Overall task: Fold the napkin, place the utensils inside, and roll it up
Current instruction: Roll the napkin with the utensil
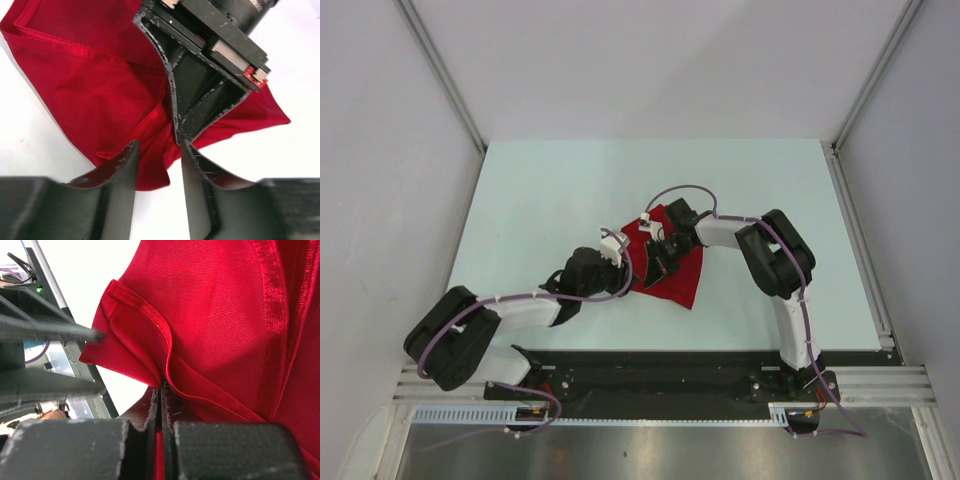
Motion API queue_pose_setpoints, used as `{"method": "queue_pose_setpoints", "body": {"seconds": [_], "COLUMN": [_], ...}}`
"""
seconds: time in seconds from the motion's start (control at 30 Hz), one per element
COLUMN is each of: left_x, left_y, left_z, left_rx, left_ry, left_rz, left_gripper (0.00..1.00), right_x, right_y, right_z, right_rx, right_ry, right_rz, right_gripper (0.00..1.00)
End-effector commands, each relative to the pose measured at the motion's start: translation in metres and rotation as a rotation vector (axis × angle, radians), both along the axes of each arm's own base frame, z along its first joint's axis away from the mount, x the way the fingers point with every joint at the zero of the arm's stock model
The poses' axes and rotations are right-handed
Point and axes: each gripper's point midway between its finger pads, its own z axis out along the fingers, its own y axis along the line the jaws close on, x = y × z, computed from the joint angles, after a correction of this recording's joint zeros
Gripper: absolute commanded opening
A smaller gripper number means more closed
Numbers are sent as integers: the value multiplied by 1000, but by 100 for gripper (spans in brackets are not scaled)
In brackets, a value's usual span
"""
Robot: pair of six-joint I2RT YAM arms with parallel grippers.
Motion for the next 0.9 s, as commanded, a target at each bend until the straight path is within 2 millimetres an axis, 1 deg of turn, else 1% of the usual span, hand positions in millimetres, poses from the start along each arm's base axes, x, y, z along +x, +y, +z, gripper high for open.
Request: {"method": "queue_pose_setpoints", "body": {"seconds": [0.0,0.13,0.2,0.33,0.4,0.43,0.47,0.5,0.53,0.6,0.7,0.73,0.8,0.83,0.87], "left_x": [15,16,15,15,18,19,20,23,24,28,29,27,29,28,28], "left_y": [-5,-4,-4,-5,-3,-2,-1,1,3,7,7,8,13,16,17], "left_z": [8,2,3,-4,-8,-13,-16,-17,-22,-24,-30,-34,-39,-43,-44], "left_rx": [19,35,30,44,63,74,84,98,114,134,153,166,193,205,209], "left_ry": [-37,-16,-15,8,21,34,39,43,54,60,82,97,109,124,131], "left_rz": [23,30,32,33,49,55,63,79,90,119,126,125,152,160,162], "left_gripper": [35,31,34,32,25,19,7,1,0,0,0,0,0,0,0], "right_x": [-6,-5,-4,-4,-5,-4,-4,-4,-4,-3,-3,-3,-1,0,0], "right_y": [-13,-15,-15,-15,-15,-15,-16,-15,-15,-13,-10,-8,-9,-9,-12], "right_z": [-24,-25,-25,-26,-25,-25,-26,-26,-24,-21,-10,-5,9,16,26], "right_rx": [-95,-95,-94,-93,-91,-91,-91,-87,-83,-62,-19,-2,39,61,84], "right_ry": [39,40,42,43,44,43,47,43,40,41,26,20,2,-3,-22], "right_rz": [-14,-19,-21,-22,-23,-23,-24,-23,-24,-23,-18,-16,-32,-34,-47], "right_gripper": [0,0,0,0,0,0,0,0,0,0,1,12,30,44,47]}}
